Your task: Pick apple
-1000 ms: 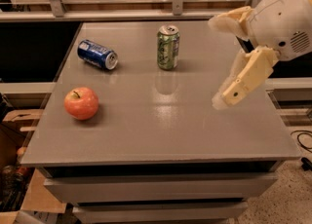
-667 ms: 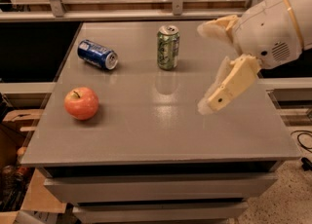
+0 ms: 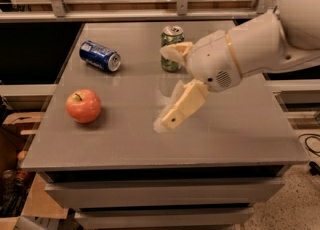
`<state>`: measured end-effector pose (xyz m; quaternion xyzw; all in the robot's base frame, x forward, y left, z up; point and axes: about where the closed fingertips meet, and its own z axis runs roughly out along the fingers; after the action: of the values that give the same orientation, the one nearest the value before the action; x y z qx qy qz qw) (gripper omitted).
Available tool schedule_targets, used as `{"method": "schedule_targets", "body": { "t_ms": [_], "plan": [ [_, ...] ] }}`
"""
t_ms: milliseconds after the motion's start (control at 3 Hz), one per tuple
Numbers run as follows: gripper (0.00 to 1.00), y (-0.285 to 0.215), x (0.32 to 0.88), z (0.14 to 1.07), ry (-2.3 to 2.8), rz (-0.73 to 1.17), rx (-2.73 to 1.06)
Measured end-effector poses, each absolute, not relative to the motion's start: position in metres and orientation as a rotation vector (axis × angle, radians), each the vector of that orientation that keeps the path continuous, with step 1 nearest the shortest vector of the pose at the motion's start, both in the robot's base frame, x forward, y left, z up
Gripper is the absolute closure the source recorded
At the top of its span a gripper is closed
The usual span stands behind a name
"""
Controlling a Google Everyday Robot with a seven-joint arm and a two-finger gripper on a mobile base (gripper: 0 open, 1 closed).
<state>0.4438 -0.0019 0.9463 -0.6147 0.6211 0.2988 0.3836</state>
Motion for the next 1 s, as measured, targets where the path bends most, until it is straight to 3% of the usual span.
{"method": "schedule_targets", "body": {
  "t_ms": [1000],
  "plan": [
    [0.00,0.094,0.457,0.890,1.492,0.969,-1.520]
  ]
}}
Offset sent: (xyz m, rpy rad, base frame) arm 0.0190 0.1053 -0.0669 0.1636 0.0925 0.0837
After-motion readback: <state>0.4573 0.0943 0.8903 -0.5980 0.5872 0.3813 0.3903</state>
